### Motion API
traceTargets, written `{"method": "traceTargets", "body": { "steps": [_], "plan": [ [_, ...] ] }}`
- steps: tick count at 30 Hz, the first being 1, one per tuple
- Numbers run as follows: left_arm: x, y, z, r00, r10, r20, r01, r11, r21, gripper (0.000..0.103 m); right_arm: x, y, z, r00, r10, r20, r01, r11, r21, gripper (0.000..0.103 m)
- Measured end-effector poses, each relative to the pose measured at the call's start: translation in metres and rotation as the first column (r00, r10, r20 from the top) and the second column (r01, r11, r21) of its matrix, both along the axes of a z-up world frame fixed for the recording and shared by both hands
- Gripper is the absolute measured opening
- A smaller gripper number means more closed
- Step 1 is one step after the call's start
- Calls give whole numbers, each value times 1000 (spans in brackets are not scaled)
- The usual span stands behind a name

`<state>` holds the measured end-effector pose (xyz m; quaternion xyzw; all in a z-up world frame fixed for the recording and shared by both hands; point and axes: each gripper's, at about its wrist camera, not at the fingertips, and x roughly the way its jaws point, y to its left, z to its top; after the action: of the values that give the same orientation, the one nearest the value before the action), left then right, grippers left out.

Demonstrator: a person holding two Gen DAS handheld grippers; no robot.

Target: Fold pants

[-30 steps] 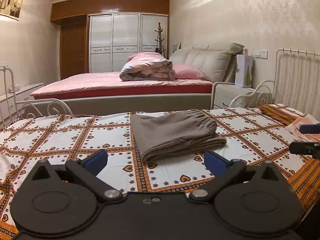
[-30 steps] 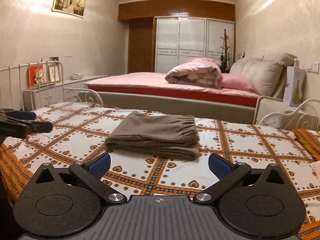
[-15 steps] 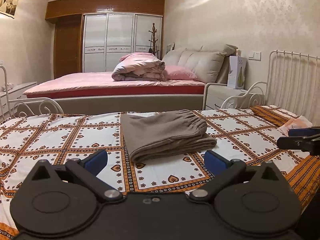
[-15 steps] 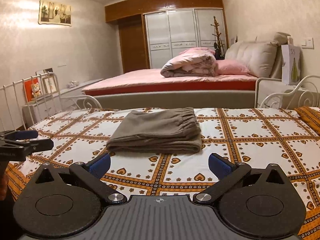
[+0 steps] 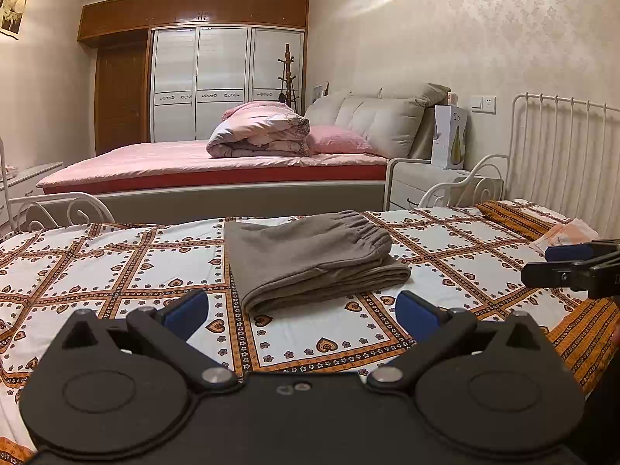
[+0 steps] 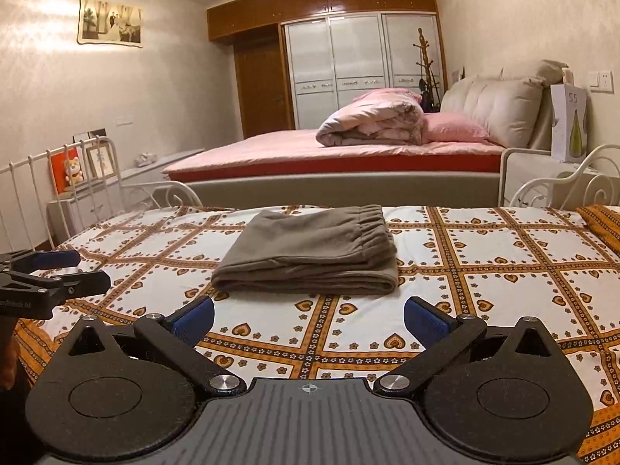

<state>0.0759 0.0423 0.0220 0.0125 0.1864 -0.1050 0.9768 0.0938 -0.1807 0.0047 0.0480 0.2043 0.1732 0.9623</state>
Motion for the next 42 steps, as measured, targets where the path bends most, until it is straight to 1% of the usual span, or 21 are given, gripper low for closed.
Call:
{"method": "traceTargets", "body": {
  "steps": [42],
  "plan": [
    [-2,-2,0,1000,-19,8,19,1000,-5,97,2,1,-3,1000,9,-2,-9,1000,-3,103]
  ]
}}
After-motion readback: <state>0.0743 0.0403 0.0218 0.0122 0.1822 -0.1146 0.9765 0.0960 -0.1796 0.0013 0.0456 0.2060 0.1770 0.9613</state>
